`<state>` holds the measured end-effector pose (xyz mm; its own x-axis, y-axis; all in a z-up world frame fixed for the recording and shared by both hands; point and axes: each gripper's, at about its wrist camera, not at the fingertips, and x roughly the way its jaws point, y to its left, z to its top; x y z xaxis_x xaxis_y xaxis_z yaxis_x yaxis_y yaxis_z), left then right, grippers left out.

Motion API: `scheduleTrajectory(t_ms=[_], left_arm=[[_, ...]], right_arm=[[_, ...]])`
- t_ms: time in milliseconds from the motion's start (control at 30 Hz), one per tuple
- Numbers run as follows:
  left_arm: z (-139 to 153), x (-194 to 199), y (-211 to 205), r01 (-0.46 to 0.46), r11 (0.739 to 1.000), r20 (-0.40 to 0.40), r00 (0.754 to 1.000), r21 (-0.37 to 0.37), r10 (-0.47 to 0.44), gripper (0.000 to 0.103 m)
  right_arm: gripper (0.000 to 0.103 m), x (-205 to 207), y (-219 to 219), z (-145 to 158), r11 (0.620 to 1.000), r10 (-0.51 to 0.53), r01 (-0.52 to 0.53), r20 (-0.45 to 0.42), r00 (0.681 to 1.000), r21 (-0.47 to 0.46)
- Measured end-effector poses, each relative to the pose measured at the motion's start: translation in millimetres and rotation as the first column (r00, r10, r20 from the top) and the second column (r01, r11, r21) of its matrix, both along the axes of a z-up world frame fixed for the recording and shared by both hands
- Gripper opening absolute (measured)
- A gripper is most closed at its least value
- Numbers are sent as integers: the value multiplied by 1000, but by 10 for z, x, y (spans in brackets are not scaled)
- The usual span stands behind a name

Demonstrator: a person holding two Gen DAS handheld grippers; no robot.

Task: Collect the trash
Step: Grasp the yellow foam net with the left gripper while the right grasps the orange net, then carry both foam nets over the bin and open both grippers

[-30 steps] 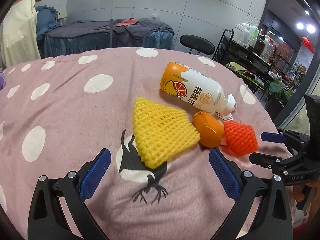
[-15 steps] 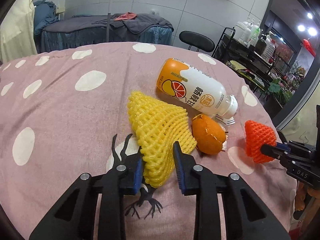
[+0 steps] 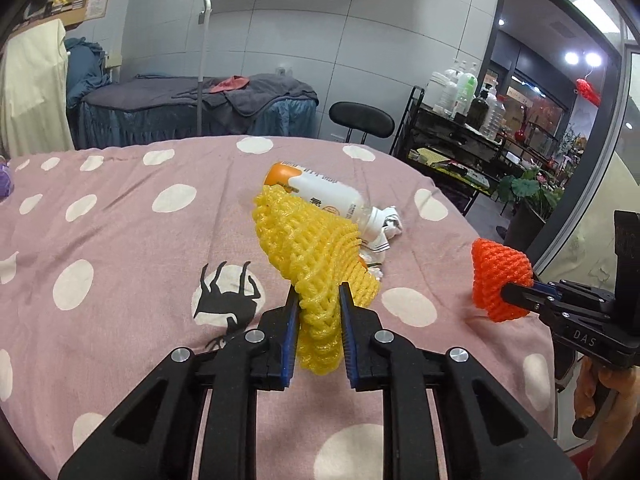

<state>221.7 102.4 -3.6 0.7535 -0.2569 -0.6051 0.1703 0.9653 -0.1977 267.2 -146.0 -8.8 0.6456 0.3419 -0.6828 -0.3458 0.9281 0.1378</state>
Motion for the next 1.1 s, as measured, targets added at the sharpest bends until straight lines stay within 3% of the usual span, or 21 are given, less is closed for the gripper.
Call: scheduleTrajectory(t_ms=[233,733,967,1100], left_arm=[[49,-272,-208,-16,999,45,999,-34,18,19],[92,-491,-748,91,990,86,993,-105,-82,19],[82,-517,-1044,150,978,90,986,-145,-138,19],[99,-532,-1242,194,971,95,979,-141,-182,19]], right_arm=[[19,-279,-279,70,997,-41,40,19,999,63],[19,-656,-932,64,979,-174,170,33,984,114],[19,-787,-1372,11,953,-284,278,38,958,122],[19,-825,-1672,-45,924,-371,364,39,928,112]])
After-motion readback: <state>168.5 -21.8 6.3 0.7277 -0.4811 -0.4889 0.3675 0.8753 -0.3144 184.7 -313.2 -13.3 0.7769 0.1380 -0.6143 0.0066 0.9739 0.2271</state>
